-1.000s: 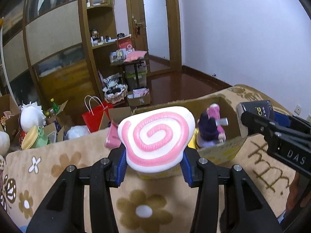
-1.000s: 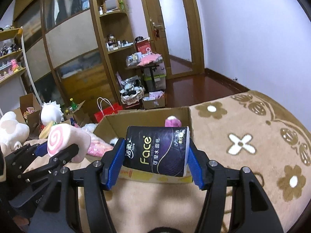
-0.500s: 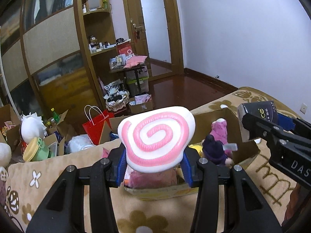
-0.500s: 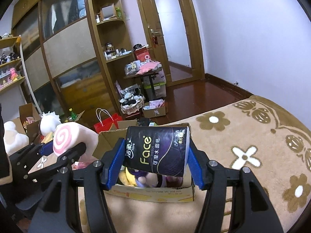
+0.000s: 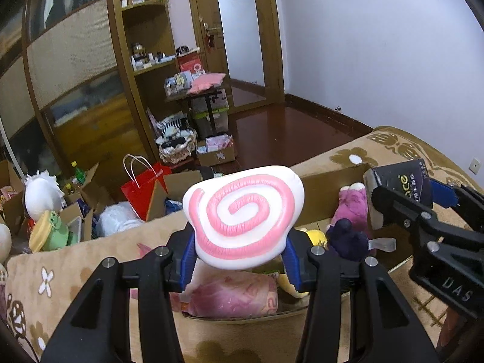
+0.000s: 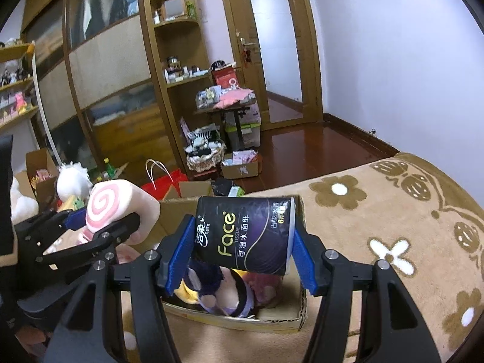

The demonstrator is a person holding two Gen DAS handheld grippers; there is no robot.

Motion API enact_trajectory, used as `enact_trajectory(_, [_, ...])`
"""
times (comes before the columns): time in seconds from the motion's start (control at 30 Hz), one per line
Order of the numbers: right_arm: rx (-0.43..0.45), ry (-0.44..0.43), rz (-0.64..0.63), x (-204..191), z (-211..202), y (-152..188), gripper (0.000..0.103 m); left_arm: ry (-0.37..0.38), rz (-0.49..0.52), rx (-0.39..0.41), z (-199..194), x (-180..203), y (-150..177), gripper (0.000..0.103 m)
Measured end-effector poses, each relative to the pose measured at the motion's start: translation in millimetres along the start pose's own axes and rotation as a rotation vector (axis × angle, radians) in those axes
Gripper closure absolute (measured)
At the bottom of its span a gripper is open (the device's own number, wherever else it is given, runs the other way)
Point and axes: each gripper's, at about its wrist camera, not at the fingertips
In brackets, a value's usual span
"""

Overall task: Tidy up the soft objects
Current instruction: 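Lift the swirl cushion over the box with the left tool while the right tool carries the tissue pack, then open the left tool to drop the swirl cushion into the box while the right tool drops the tissue pack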

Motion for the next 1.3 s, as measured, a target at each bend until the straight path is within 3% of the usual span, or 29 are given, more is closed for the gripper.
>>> enact_trajectory(0.67, [-0.056,0.01,0.02,11,24,11,0.037,0.02,-0.018,-0.063,26,1,13,0.045])
enact_trajectory(1.1, [-0.072,0.025,0.03,13,24,12,0.03,0.005,-0.032,-0.063,21,-4,12,0.039])
enact_trajectory(1.23, [-0.069,0.05,0.003,12,24,12,0.022,0.008,-0.047,-0.079,23,-6,11,0.035])
enact_trajectory(1.3, [-0.077,0.052,-0.006,12,26,13,0.021,-0.011,-0.043,-0.077,22,-6,11,0.026])
Point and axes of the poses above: each gripper's, at about its wrist camera, not at the fingertips, and z roughly the way its jaws point, x to its right, y to its underside, and after that the axes turned 2 degrees about z, right-handed
